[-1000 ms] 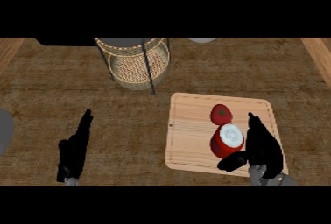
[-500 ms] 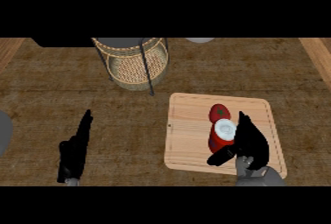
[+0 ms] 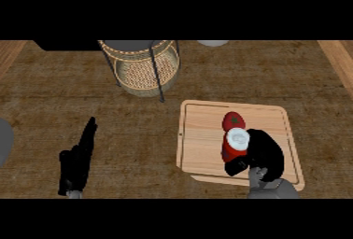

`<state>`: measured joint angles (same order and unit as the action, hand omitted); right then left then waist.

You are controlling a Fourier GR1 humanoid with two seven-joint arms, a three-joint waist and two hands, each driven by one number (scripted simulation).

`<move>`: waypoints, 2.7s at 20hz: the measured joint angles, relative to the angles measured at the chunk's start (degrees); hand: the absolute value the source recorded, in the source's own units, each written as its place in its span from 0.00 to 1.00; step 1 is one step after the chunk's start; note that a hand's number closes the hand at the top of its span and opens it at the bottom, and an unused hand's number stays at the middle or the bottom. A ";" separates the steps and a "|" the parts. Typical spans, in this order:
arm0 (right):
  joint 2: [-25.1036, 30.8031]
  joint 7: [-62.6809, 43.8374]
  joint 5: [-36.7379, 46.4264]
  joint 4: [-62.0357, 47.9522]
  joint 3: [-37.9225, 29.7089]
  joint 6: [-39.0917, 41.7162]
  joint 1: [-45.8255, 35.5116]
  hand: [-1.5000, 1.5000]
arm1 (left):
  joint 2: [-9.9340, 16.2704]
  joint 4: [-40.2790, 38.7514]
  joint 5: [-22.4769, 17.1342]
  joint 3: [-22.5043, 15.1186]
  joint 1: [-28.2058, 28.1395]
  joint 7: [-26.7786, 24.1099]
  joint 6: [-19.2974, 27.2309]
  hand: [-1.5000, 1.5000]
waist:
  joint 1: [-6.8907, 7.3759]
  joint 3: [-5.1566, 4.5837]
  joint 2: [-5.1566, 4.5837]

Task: Pick the can from the cutting board and place it in the tiered basket

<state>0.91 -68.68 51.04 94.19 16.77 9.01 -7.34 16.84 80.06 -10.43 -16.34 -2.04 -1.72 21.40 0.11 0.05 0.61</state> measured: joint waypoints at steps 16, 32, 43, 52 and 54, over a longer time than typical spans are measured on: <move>-0.20 7.80 7.50 -8.27 7.63 0.77 -10.22 1.00 | -2.08 0.25 2.11 0.70 -0.36 -0.05 -0.86 0.50 | 0.66 0.11 -0.25; -0.40 4.24 6.11 13.58 9.72 -2.41 -30.14 1.00 | -2.32 0.38 3.32 1.94 -1.41 0.03 -1.12 0.50 | -0.26 0.20 0.06; -0.34 2.90 5.13 9.09 2.33 3.58 -49.29 1.00 | -2.23 1.19 3.78 2.59 -1.59 0.35 -2.16 0.50 | 0.39 0.10 -0.11; -0.52 5.94 4.20 -10.69 -7.23 1.57 -62.29 1.00 | -2.67 0.89 4.25 2.71 -0.91 0.37 -3.06 0.50 | 1.22 0.08 -0.57; -0.58 6.87 3.94 -15.86 -8.86 0.51 -64.63 1.00 | -3.09 0.70 4.66 2.60 -0.44 0.50 -2.85 0.50 | 1.34 0.10 -0.65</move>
<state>0.33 -61.80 54.98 78.34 7.92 9.52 -71.97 13.74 80.76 -5.78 -13.74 -2.48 -1.22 18.55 1.46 0.15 -0.04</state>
